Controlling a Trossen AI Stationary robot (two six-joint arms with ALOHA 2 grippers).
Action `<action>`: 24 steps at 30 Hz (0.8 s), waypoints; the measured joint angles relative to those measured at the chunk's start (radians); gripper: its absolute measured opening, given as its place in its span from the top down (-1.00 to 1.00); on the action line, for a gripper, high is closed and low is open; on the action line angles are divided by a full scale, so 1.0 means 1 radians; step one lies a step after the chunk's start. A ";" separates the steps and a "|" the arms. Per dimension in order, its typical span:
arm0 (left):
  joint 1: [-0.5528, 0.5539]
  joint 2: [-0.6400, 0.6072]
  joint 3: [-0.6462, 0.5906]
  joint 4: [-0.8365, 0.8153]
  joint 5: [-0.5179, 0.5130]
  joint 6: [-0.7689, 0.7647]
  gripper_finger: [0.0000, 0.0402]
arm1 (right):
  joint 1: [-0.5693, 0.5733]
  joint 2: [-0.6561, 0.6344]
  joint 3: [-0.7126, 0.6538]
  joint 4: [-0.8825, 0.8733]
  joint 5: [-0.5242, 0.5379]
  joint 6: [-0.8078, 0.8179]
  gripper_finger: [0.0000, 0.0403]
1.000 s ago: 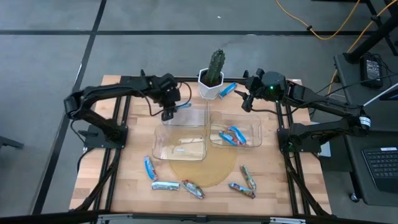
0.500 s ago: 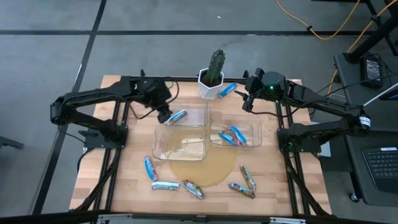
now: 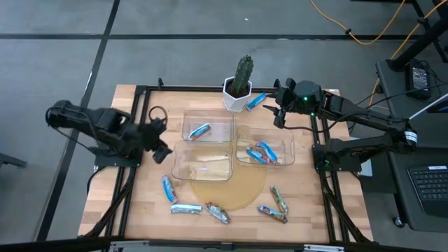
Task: Pick and place Granola Bars by type
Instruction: Put the left red granola bar into the right bin
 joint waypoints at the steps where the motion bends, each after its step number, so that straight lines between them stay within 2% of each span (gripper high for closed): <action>1: -0.050 -0.004 0.000 0.004 -0.015 -0.031 0.19 | 0.000 0.000 0.000 0.000 0.000 0.000 0.03; 7: -0.314 0.012 0.000 0.012 -0.088 -0.176 0.27 | 0.000 0.000 0.000 0.001 -0.007 -0.001 0.03; 12: -0.482 0.063 0.000 0.011 -0.180 -0.321 0.30 | 0.000 0.000 0.000 -0.019 -0.007 0.000 0.03; 18: -0.608 0.183 -0.006 0.011 -0.281 -0.522 0.31 | 0.000 0.000 0.000 -0.084 -0.007 -0.006 0.03; 24: -0.662 0.329 -0.062 0.013 -0.257 -0.744 0.31 | 0.000 0.000 0.000 -0.106 -0.007 -0.047 0.03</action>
